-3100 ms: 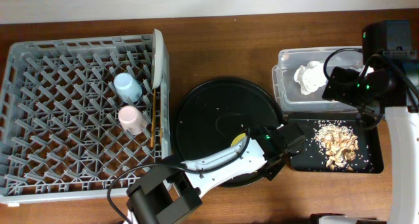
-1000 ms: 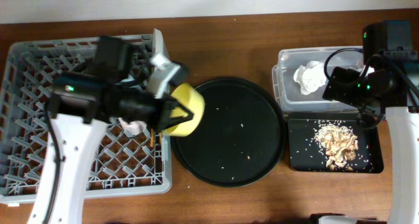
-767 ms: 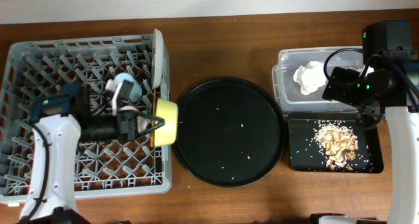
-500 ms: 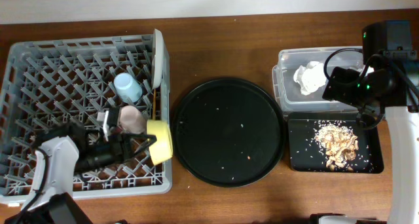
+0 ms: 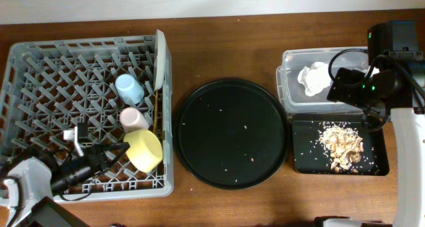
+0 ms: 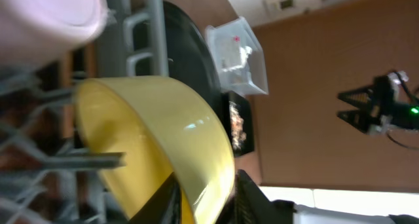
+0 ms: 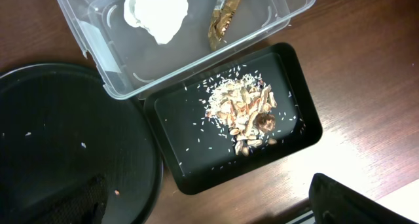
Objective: Sort waste into correct bins and load items into the dishwasher rack
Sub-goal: 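Carry the yellow bowl to the rack and set it down near the front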
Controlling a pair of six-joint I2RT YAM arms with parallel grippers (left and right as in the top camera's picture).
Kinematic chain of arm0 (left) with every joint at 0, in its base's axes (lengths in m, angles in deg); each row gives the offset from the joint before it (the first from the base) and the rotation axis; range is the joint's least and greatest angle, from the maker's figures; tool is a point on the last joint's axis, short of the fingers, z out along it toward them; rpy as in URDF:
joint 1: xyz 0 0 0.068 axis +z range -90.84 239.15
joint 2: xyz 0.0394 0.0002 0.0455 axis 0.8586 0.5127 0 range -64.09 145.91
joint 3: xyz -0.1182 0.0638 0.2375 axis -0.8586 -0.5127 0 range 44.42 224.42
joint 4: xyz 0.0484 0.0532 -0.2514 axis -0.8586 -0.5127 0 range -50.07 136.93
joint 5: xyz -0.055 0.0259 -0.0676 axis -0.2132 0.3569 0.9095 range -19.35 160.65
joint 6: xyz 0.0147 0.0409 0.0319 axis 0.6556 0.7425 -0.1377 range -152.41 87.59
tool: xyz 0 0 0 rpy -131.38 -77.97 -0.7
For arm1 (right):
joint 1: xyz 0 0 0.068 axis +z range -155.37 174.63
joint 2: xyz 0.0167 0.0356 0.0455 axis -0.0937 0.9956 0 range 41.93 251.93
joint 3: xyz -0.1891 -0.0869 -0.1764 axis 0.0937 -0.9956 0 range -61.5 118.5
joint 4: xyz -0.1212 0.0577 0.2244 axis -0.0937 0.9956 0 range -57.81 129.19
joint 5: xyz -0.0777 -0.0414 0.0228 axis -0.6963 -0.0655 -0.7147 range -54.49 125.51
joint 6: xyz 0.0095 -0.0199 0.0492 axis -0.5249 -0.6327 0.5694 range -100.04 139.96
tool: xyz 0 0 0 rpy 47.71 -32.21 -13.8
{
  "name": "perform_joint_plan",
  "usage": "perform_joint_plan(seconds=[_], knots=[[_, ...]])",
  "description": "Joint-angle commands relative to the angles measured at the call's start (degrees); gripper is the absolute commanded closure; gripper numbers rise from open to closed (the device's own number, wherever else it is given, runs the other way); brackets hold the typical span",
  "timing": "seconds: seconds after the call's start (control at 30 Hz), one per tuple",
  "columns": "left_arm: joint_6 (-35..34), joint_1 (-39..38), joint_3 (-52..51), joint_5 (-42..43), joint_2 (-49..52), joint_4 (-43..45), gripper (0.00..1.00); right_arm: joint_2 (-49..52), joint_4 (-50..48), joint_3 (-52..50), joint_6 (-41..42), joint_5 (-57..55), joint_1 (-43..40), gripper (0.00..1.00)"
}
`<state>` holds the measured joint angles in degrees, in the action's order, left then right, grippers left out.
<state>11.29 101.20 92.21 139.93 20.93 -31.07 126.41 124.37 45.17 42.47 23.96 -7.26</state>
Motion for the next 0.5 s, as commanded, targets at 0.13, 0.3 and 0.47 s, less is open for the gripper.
perform_joint_plan(seconds=[0.13,0.3,0.47], knots=[[0.7,4.7,8.0,-1.6,-0.3,-8.3,0.01,-0.3,0.0,0.6,0.3,-0.7,-0.1,0.01],[-1.4,4.5,14.3,-1.2,-9.5,-13.3,0.01,-0.3,0.0,0.6,0.3,-0.7,-0.1,0.01],[-39.2,3.5,15.6,-22.8,-26.6,12.1,0.01,-0.3,0.0,0.6,0.3,-0.7,-0.1,0.01]])
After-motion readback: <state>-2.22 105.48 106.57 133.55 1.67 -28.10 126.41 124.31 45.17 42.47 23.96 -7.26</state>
